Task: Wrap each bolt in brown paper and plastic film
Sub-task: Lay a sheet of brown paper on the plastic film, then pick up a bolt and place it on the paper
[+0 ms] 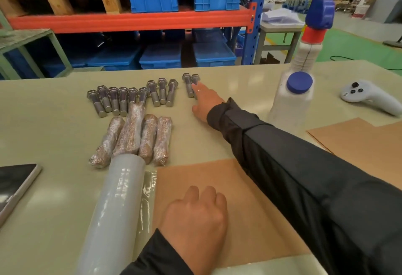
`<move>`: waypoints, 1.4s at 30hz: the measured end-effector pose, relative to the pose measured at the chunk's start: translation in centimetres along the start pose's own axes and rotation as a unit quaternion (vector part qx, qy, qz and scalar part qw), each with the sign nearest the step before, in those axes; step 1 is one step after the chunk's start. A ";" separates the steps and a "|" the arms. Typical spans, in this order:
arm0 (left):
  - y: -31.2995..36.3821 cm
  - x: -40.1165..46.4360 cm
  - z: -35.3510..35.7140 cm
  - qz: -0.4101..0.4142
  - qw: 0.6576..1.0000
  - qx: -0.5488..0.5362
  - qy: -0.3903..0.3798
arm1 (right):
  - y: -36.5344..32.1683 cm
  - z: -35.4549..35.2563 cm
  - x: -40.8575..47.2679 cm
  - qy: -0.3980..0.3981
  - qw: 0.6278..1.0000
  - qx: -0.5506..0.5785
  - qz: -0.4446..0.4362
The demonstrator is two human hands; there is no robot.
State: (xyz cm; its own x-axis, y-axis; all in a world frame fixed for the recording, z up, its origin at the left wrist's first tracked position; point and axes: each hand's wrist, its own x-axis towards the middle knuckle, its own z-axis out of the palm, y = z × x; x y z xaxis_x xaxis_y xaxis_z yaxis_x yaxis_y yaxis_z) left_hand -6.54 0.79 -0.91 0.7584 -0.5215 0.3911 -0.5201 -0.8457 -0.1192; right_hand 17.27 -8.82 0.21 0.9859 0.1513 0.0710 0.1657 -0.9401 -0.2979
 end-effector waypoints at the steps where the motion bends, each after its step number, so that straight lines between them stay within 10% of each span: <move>1: 0.1 0.1 0.1 -0.005 1.000 -0.001 0.003 | 0.1 0.5 0.6 -0.004 1.000 0.002 -0.008; 20: -0.2 0.2 0.4 -0.004 1.000 -0.005 0.006 | -0.3 0.9 -1.6 0.144 0.986 -0.004 0.089; 27: -0.2 -0.2 -0.6 -0.005 1.000 -0.017 -0.018 | 0.2 -6.2 -5.2 -0.055 0.988 0.018 0.146; 42: 1.2 -1.8 -2.3 0.096 0.988 -0.086 0.090 | -1.0 -5.7 -21.7 -0.094 0.992 0.026 -0.074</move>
State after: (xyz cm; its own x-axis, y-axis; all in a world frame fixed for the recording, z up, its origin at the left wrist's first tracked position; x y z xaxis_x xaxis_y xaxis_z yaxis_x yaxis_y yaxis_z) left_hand -9.41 1.00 0.39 0.5655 -0.6281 0.5346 -0.7182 -0.6937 -0.0554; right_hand -4.42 -12.94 4.41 0.9366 0.3452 -0.0606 0.3046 -0.8873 -0.3462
